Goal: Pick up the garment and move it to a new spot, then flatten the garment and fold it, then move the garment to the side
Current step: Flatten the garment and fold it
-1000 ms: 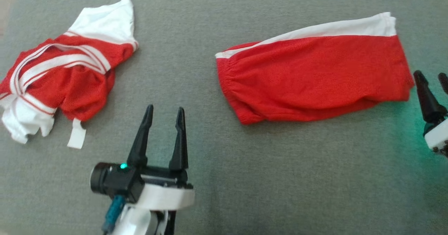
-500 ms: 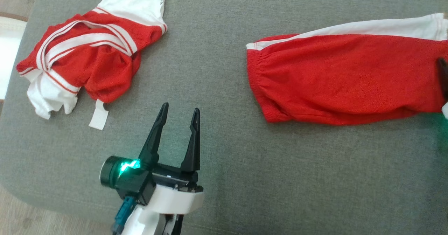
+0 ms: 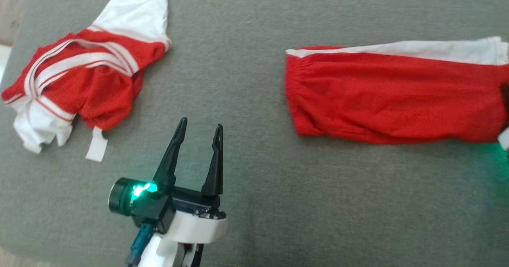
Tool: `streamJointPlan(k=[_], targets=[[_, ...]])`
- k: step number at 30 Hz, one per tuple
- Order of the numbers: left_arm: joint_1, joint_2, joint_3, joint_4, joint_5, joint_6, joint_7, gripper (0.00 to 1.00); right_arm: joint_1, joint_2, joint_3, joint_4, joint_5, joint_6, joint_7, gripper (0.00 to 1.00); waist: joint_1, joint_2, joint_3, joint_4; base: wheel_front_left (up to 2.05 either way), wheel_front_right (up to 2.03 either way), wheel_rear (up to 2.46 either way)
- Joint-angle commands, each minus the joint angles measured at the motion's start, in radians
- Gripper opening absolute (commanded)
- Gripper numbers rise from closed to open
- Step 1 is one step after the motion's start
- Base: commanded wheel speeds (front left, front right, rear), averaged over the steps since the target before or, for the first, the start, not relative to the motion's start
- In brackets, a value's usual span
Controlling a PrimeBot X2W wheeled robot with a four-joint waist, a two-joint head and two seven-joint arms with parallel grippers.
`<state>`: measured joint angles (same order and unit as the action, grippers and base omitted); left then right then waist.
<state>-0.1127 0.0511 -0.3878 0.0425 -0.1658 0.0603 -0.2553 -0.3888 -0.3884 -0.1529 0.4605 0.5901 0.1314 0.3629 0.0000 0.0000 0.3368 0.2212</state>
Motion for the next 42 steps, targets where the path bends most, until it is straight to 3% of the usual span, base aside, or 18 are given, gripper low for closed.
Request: streamJointPlan(k=[1, 7, 12, 18, 26, 36, 37, 38, 39, 42], targets=[[0.017, 0.0, 0.036, -0.023, 0.011, -0.005, -0.006, 1.0, 0.014, -0.055, -0.001, -0.036, -0.001, -0.001, -0.011, 0.0, 0.0, 0.0, -0.032, -0.041, 0.0, 0.0, 0.0], [0.038, -0.001, 0.037, -0.015, 0.035, -0.018, -0.006, 1.0, 0.021, -0.147, -0.021, -0.044, -0.046, -0.001, 0.005, 0.0, 0.0, 0.0, -0.066, -0.101, 0.0, 0.0, 0.0], [0.049, 0.0, 0.041, -0.008, 0.051, -0.024, -0.006, 1.0, -0.02, -0.148, -0.01, -0.09, -0.047, -0.001, 0.013, 0.0, 0.0, 0.0, -0.092, -0.128, 0.0, 0.0, 0.0], [0.063, 0.0, 0.032, 0.017, 0.068, -0.022, -0.006, 1.0, -0.03, -0.103, 0.061, -0.176, -0.034, -0.001, 0.003, 0.0, 0.0, 0.0, -0.145, -0.13, 0.0, 0.0, 0.0], [0.082, 0.0, 0.012, 0.082, 0.087, -0.004, -0.006, 1.0, -0.018, 0.006, 0.222, -0.262, 0.002, -0.001, 0.012, 0.0, 0.0, 0.0, -0.219, -0.099, 0.0, 0.0, 0.0], [0.057, -0.001, -0.01, 0.108, 0.062, 0.005, -0.006, 1.0, -0.092, 0.13, 0.391, -0.158, 0.016, -0.001, -0.021, 0.0, 0.0, 0.0, -0.195, -0.046, 0.0, 0.0, 0.0], [0.054, -0.001, -0.011, 0.107, 0.06, 0.006, -0.006, 1.0, -0.102, 0.139, 0.404, -0.144, 0.018, -0.001, -0.031, 0.09, 0.0, 0.0, -0.19, -0.044, 0.0, 0.0, 0.0], [0.052, -0.001, -0.01, 0.107, 0.058, 0.008, -0.006, 1.0, -0.112, 0.15, 0.416, -0.13, 0.021, -0.001, -0.04, 0.44, 0.0, 0.0, -0.186, -0.043, 0.0, 0.0, 0.0], [0.05, -0.001, -0.009, 0.107, 0.056, 0.009, -0.006, 1.0, -0.124, 0.16, 0.425, -0.121, 0.025, -0.001, -0.054, 1.0, 0.0, 0.0, -0.184, -0.043, 0.0, 0.0, 0.0], [0.048, -0.001, -0.009, 0.11, 0.045, 0.014, -0.006, 1.0, -0.159, 0.164, 0.439, -0.111, 0.044, -0.001, -0.097, 1.0, 0.0, 0.0, -0.183, -0.051, 0.0, 0.0, 0.0]])
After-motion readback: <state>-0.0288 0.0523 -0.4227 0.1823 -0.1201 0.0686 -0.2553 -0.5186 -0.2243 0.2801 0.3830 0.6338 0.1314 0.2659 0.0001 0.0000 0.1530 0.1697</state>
